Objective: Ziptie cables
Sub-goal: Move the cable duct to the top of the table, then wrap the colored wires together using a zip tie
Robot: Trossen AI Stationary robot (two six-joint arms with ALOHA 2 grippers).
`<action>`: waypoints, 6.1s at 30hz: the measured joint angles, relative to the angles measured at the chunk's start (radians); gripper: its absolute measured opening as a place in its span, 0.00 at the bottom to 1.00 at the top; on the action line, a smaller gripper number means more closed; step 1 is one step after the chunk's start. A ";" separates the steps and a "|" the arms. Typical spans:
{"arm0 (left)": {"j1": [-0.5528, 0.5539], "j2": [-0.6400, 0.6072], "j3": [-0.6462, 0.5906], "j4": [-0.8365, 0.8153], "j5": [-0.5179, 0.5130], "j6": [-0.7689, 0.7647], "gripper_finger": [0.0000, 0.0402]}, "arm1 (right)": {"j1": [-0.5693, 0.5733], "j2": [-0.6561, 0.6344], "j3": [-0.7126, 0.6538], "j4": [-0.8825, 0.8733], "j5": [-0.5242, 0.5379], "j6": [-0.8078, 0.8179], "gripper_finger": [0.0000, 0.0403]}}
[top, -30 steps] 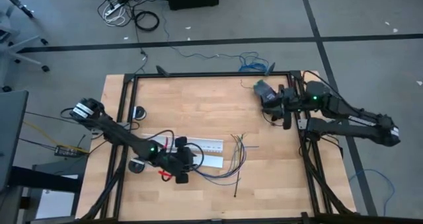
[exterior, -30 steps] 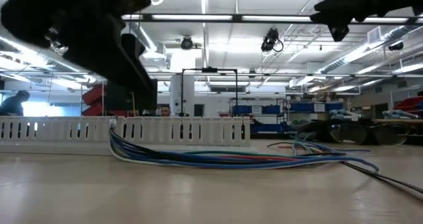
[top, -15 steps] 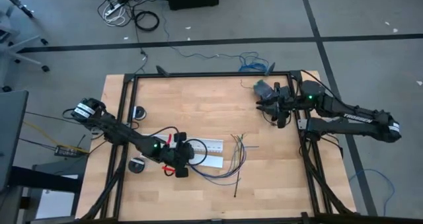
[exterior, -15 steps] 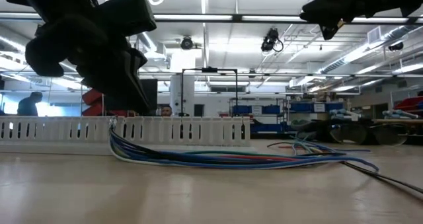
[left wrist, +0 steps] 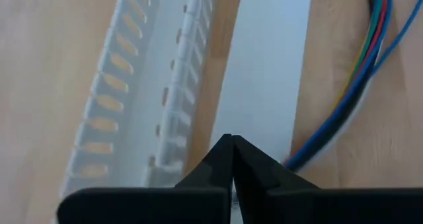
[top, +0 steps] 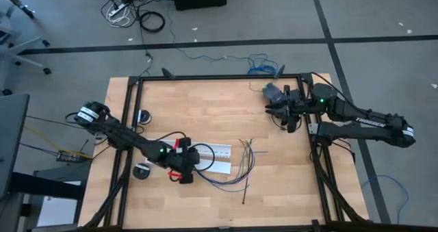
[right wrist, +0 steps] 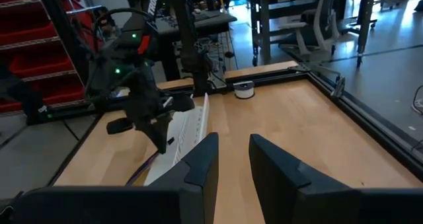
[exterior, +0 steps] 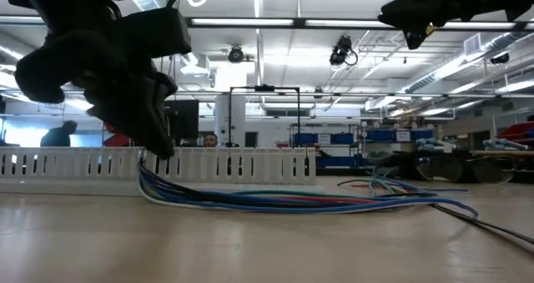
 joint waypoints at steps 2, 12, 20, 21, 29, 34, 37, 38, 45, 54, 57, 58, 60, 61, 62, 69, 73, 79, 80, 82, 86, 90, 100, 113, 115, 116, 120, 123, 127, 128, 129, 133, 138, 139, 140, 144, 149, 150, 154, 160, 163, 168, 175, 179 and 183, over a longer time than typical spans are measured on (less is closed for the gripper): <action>-0.005 0.000 0.000 -0.004 0.034 -0.035 0.00 | 0.000 0.000 0.000 0.000 0.000 0.000 0.21; -0.092 0.014 0.000 -0.031 0.092 -0.211 0.00 | 0.000 0.000 0.000 0.000 -0.009 0.000 0.21; -0.174 0.066 0.007 0.108 0.062 -0.286 0.00 | 0.000 0.000 0.000 0.001 -0.009 -0.008 0.20; -0.180 0.065 0.010 0.111 0.064 -0.308 0.00 | 0.000 0.000 0.000 0.002 -0.009 -0.007 0.20; -0.243 0.066 0.141 0.001 -0.181 -0.229 0.00 | 0.000 0.000 0.000 0.020 -0.035 -0.009 0.20; -0.184 0.065 0.260 -0.293 -0.322 -0.181 0.00 | 0.001 0.000 0.000 0.050 -0.036 -0.013 0.20; -0.114 0.065 0.271 -0.369 -0.240 -0.154 0.01 | 0.013 0.000 0.000 0.049 -0.048 -0.014 0.21; -0.089 0.065 0.271 -0.378 -0.203 -0.127 0.02 | 0.019 0.000 0.000 0.049 -0.051 -0.016 0.21; 0.049 0.066 0.271 -0.388 -0.077 0.071 0.17 | 0.056 0.000 0.000 0.044 -0.050 -0.057 0.26; 0.112 0.066 0.271 -0.379 0.071 0.091 0.33 | 0.047 -0.020 0.000 0.042 -0.045 -0.101 0.34; 0.123 0.081 0.271 -0.372 0.068 0.096 0.33 | 0.030 -0.045 0.000 0.041 -0.042 -0.105 0.36; 0.128 0.090 0.271 -0.372 0.068 0.102 0.33 | 0.025 -0.053 0.000 0.040 -0.041 -0.106 0.36; 0.139 0.114 0.271 -0.369 0.068 0.114 0.33 | 0.019 -0.068 0.000 0.033 -0.043 -0.109 0.37; 0.145 0.131 0.271 -0.370 0.069 0.116 0.33 | 0.016 -0.078 0.000 0.022 -0.045 -0.111 0.37; 0.151 0.146 0.271 -0.368 0.073 0.119 0.33 | 0.015 -0.086 0.000 0.016 -0.046 -0.112 0.37; 0.194 0.208 0.270 -0.297 0.091 0.171 0.30 | 0.014 -0.136 0.000 -0.009 -0.047 -0.113 0.36; 0.227 0.210 0.270 -0.237 0.091 0.221 0.17 | 0.008 -0.155 0.000 -0.032 -0.048 -0.113 0.35; 0.294 0.210 0.270 -0.149 0.099 0.331 0.02 | -0.003 -0.181 0.000 -0.041 -0.041 -0.115 0.33; 0.308 0.212 0.270 -0.127 0.111 0.355 0.02 | -0.005 -0.188 0.000 -0.042 -0.030 -0.120 0.33; 0.340 0.216 0.270 -0.082 0.152 0.394 0.01 | -0.013 -0.201 0.000 -0.042 -0.018 -0.122 0.32; 0.410 0.216 0.270 -0.022 0.182 0.460 0.01 | -0.027 -0.224 0.000 -0.049 -0.018 -0.122 0.32; 0.490 0.216 0.274 0.030 0.237 0.511 0.00 | -0.031 -0.234 0.000 -0.064 -0.018 -0.122 0.31; 0.582 0.265 0.381 0.020 0.354 0.572 0.01 | -0.031 -0.236 0.001 -0.095 -0.016 -0.121 0.31; 0.582 0.299 0.420 0.017 0.286 0.601 0.32 | -0.030 -0.236 0.000 -0.101 0.001 -0.122 0.38; 0.582 0.300 0.445 -0.013 0.279 0.583 0.36 | -0.030 -0.236 0.001 -0.118 0.001 -0.121 0.38; 0.582 0.300 0.465 -0.021 0.280 0.584 0.37 | -0.030 -0.236 0.001 -0.142 -0.002 -0.121 0.39; 0.566 0.299 0.568 -0.109 0.280 0.621 0.39 | -0.021 -0.228 0.001 -0.231 -0.015 -0.095 0.39; 0.541 0.298 0.641 -0.201 0.281 0.664 0.39 | -0.008 -0.225 0.001 -0.277 -0.010 -0.084 0.39; 0.488 0.281 0.665 -0.321 0.278 0.714 0.39 | 0.020 -0.226 0.001 -0.321 0.003 -0.066 0.38; 0.471 0.274 0.665 -0.337 0.277 0.710 0.39 | 0.027 -0.225 0.001 -0.331 0.005 -0.060 0.38; 0.454 0.267 0.663 -0.362 0.274 0.691 0.39 | 0.035 -0.225 0.001 -0.336 0.012 -0.057 0.38; 0.367 0.240 0.662 -0.430 0.205 0.582 0.39 | 0.070 -0.223 0.001 -0.362 0.051 -0.051 0.38; 0.239 0.153 0.596 -0.442 0.071 0.441 0.39 | 0.124 -0.222 -0.036 -0.347 0.106 -0.010 0.38; 0.213 0.123 0.566 -0.439 0.041 0.403 0.39 | 0.137 -0.222 -0.053 -0.334 0.116 0.003 0.38; 0.189 0.091 0.530 -0.435 0.007 0.363 0.39 | 0.150 -0.222 -0.074 -0.314 0.125 0.017 0.38; 0.085 -0.055 0.350 -0.360 -0.110 0.178 0.39 | 0.212 -0.219 -0.176 -0.166 0.139 0.090 0.38; -0.047 -0.225 0.086 -0.085 -0.207 0.034 0.39 | 0.342 -0.172 -0.321 0.108 0.205 0.195 0.38; -0.069 -0.245 0.036 -0.002 -0.220 0.033 0.39 | 0.381 -0.150 -0.348 0.170 0.235 0.217 0.38; -0.128 -0.264 -0.129 0.386 -0.223 0.064 0.39 | 0.577 -0.007 -0.414 0.389 0.413 0.293 0.38; -0.157 -0.205 -0.251 0.728 -0.183 0.076 0.39 | 0.882 0.334 -0.319 0.586 0.777 0.349 0.38; -0.158 -0.170 -0.254 0.782 -0.175 0.064 0.39 | 0.957 0.523 -0.206 0.594 0.899 0.391 0.38; -0.151 -0.133 -0.252 0.787 -0.218 0.070 0.39 | 0.988 0.822 -0.001 0.593 0.935 0.431 0.36; -0.150 -0.131 -0.252 0.788 -0.277 0.106 0.39 | 1.051 1.077 0.232 0.463 0.965 0.658 0.33; -0.150 -0.131 -0.252 0.788 -0.279 0.117 0.39 | 1.097 1.139 0.351 0.293 1.040 0.898 0.31; -0.150 -0.131 -0.252 0.794 -0.280 0.140 0.39 | 1.121 1.181 0.465 0.094 1.066 1.112 0.29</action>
